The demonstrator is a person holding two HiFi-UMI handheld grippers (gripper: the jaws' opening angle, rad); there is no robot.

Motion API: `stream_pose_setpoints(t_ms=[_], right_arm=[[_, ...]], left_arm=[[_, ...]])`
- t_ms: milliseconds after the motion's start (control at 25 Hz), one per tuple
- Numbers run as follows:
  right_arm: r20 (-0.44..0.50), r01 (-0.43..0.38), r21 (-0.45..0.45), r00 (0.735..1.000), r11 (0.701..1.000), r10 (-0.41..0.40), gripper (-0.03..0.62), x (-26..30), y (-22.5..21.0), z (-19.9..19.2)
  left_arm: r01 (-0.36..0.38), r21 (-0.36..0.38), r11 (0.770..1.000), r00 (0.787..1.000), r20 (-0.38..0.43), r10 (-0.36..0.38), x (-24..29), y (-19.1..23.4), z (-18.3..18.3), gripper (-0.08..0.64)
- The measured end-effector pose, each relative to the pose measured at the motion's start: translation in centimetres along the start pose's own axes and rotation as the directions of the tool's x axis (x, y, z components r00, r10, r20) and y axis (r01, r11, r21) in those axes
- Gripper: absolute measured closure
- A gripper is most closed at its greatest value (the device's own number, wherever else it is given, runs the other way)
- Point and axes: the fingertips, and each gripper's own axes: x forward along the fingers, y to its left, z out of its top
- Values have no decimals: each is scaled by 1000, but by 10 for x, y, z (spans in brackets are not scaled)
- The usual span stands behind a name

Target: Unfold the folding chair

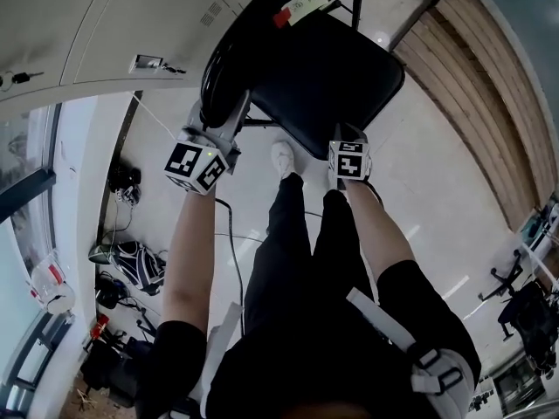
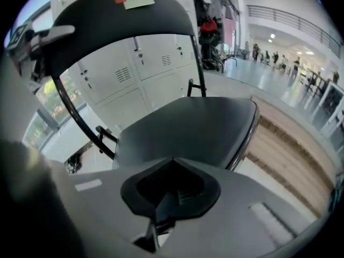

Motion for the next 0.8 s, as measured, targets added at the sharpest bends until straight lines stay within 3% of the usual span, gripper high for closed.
stream_pose_setpoints(t_ms=[120, 560, 800], right_arm=[[-37, -4, -105, 999, 994, 0, 588, 8, 11, -1], [-119, 41, -59, 992, 997, -48, 588, 34, 10, -10], [-73, 46, -114, 996, 992, -54, 588, 41, 12, -9]], left_arm=[[10, -25, 1000, 1000, 2, -10, 0, 16, 1, 456], [64, -81, 995, 998, 13, -63, 4, 58, -1, 473], [73, -89, 993, 997, 22, -71, 8, 73, 1, 476]])
